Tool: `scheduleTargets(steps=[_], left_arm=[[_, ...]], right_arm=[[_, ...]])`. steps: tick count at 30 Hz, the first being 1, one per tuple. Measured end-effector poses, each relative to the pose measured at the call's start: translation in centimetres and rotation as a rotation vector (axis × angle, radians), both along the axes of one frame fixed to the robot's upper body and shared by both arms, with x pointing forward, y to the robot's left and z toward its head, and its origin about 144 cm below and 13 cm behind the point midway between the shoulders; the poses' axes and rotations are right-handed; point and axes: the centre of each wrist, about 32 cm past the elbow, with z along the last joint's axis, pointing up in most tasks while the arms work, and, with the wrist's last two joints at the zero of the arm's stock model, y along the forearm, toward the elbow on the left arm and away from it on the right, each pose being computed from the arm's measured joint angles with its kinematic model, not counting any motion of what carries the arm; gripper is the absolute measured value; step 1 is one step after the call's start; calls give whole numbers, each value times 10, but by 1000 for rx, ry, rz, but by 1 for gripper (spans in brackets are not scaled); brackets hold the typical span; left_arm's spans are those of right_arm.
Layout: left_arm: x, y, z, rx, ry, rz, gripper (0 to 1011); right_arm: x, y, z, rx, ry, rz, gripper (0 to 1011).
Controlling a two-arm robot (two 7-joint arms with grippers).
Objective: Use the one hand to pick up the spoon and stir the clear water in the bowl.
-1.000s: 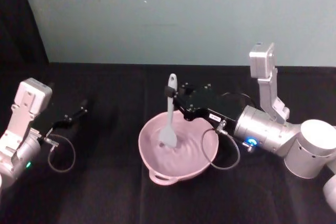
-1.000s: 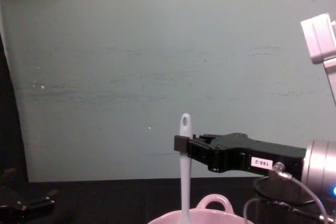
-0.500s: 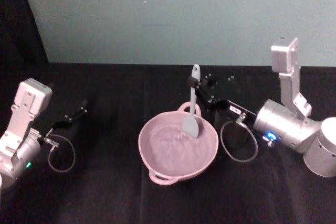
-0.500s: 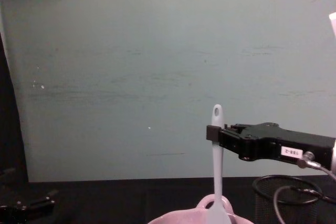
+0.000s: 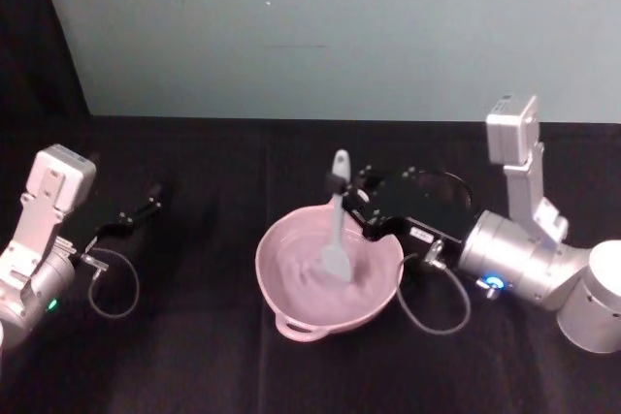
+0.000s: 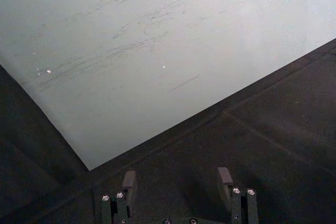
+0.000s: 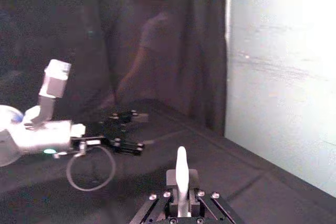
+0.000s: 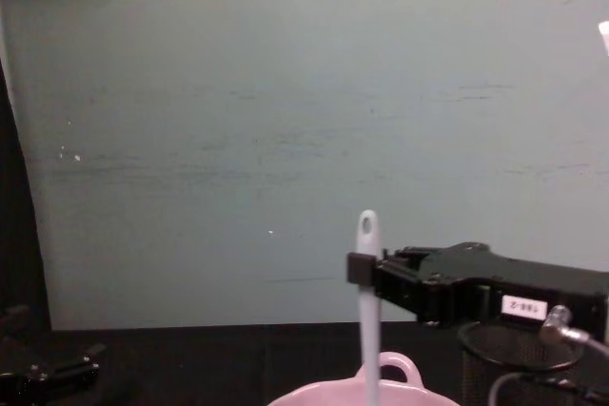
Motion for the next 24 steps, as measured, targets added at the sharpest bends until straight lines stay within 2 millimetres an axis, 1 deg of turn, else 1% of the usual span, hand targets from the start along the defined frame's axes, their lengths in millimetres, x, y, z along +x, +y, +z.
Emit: scheduleTargets(steps=[7, 10, 15, 19, 24], left_arm=[[0, 0, 0, 0, 0, 0, 1005], [0, 0, 0, 0, 0, 0, 1005], [0, 0, 0, 0, 0, 0, 1005], [0, 0, 0, 0, 0, 0, 1005], [0, 0, 0, 0, 0, 0, 1005]], right_arm=[[-1, 16, -3, 16, 12, 55, 113], [2, 24, -3, 26, 13, 72, 113], [9, 31, -3, 42, 16, 75, 113], [16, 33, -4, 55, 21, 66, 114], [23, 28, -6, 60, 23, 34, 113]])
